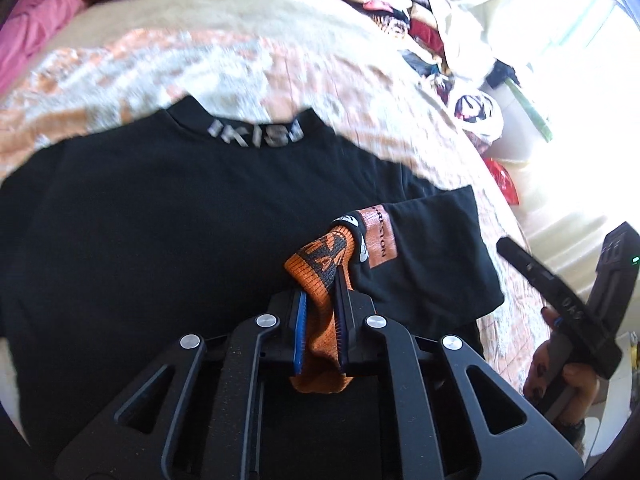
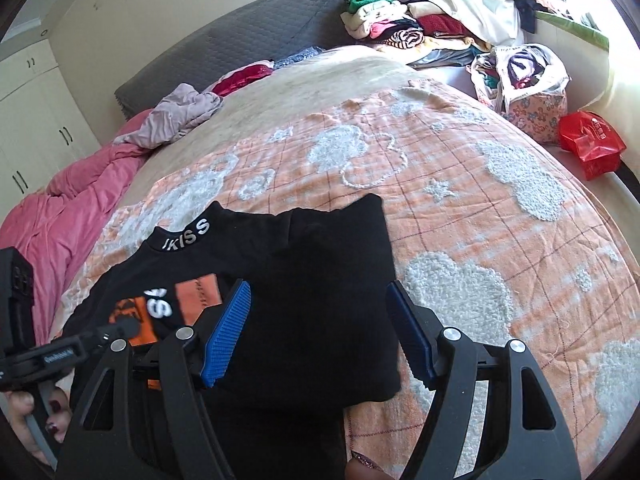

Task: Fold small clothes
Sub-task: 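Lay the cuff on the sweatshirt body and open the right gripper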

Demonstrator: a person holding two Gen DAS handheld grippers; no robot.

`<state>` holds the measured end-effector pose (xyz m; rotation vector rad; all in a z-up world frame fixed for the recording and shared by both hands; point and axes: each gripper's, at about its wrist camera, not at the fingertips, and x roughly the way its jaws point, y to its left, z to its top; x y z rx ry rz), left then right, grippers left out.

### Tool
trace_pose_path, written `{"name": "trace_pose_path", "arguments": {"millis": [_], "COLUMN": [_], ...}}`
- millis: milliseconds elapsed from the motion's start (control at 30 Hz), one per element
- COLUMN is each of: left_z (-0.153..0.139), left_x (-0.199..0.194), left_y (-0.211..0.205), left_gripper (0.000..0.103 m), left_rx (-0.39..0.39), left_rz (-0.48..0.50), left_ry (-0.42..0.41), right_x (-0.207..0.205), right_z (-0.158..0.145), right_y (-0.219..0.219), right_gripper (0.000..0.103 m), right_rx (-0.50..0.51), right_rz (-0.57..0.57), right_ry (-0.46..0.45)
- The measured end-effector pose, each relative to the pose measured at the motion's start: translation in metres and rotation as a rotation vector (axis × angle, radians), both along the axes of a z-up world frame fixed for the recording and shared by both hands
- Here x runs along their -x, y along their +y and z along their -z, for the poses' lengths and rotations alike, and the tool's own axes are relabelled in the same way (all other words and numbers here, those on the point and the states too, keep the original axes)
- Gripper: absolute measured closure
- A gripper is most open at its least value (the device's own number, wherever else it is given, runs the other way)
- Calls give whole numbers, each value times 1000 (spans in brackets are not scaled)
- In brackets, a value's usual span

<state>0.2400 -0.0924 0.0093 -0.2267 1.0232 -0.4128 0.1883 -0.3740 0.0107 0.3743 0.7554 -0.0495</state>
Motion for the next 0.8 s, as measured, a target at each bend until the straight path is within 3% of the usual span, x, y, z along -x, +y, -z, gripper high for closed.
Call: {"name": "trace_pose_path", "arguments": {"millis": [200, 800], "left_z": [-30, -17], "left_x": [7, 3], "left_y": [40, 103], "left_gripper": [98, 98], "left_rx": [-23, -6], "left_rz": [-52, -160], "left_ry": [-87, -39], "right_x": [-2, -10], "right_z": [2, 9], "right_y": [7, 32], "right_gripper": [34, 34], "right_rx": [23, 99], "right_rz": [-16, -70], "right_ry": [6, 32]}}
